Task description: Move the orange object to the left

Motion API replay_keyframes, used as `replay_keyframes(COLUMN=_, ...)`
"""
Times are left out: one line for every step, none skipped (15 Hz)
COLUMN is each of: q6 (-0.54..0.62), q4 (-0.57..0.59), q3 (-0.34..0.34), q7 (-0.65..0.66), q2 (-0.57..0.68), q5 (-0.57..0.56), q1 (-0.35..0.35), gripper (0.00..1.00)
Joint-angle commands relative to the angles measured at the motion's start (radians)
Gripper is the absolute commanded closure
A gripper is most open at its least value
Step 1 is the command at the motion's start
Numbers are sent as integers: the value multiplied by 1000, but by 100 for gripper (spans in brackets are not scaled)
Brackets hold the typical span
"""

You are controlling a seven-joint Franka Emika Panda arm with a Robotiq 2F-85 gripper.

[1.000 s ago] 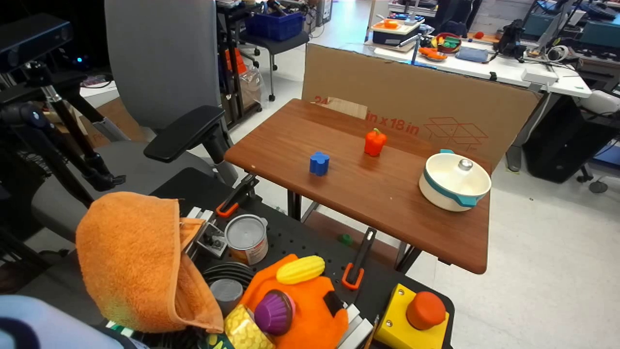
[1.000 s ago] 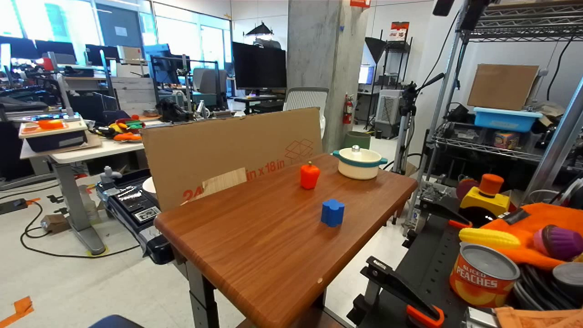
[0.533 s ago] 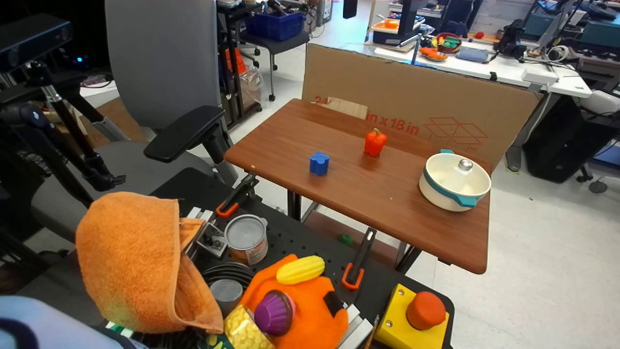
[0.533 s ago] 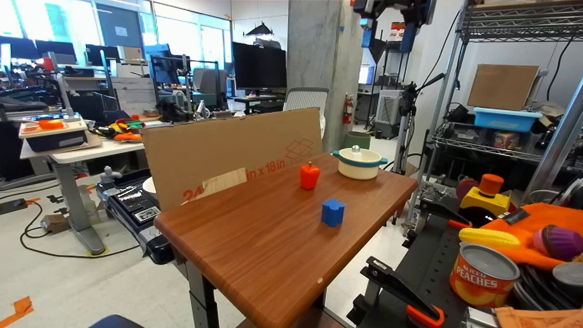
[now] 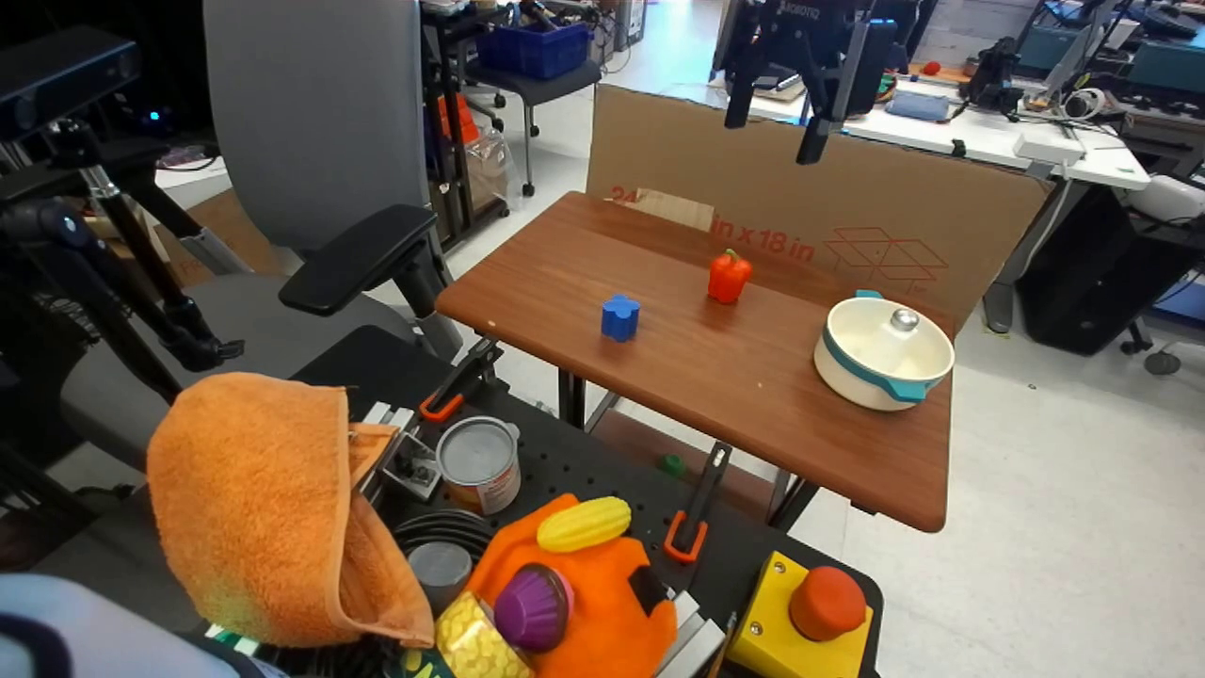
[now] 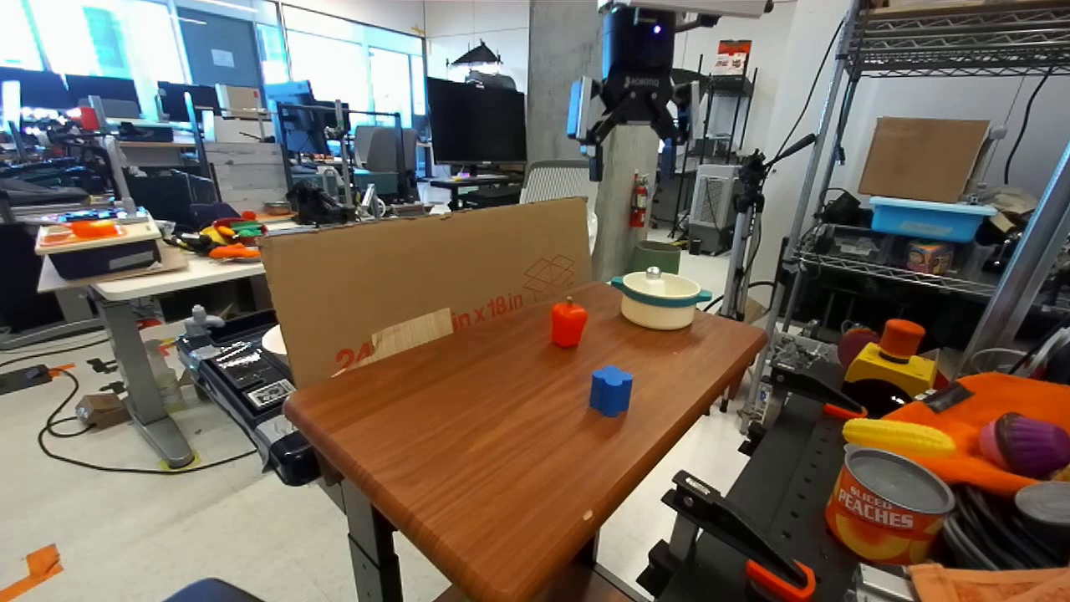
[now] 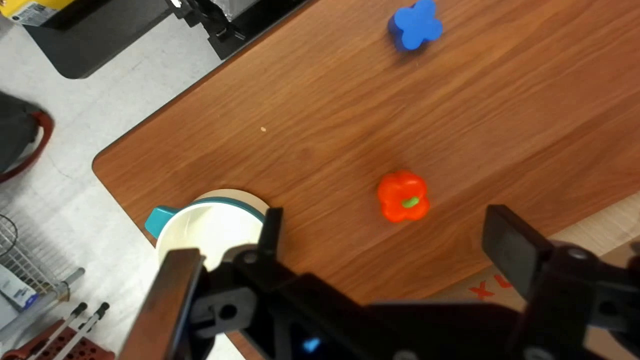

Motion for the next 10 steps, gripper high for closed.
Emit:
replay_keyframes(q6=-12, q4=157, q3=-52, q7=125, q2=160, q5=-21, q1=62, gripper=0)
replay_keyframes(q6=-17, q4=187, q3=-63, q7=148, q2=194, q5=-21, q1=77, gripper=0)
replay_keyframes(q6=-27, q4=217, q3=-70, q7=164, q2=227, q5=-18, q1=90, gripper=0)
replay_keyframes(q6=-36, q4=241, q3=-76, q7=178, q2=253, q5=-13, q1=102, gripper=0)
replay_keyframes(q6=-41, q4=265, q3=-81, q7=189, q2=281, q5=-10, q1=114, gripper=0)
replay_keyframes(q6=-50, q4=290, q3=-86, q7=200, q2=309, q5=-8, q1=124, gripper=0)
replay_keyframes(q6=-55, q4=312, q3=-91, q7=211, q2=336, q5=-8, q1=133, gripper=0)
replay_keyframes(q6=-66, q4=335, q3=-96, q7=219, q2=364, q5=-7, q1=141, gripper=0)
replay_keyframes(q6=-80, q4=360, q3=-99, q7=223, q2=393, q5=-1, q1=144, gripper=0)
replay_keyframes(q6=-98, q4=383, q3=-102, q7=229, q2=418, q5=1, q1=148, gripper=0)
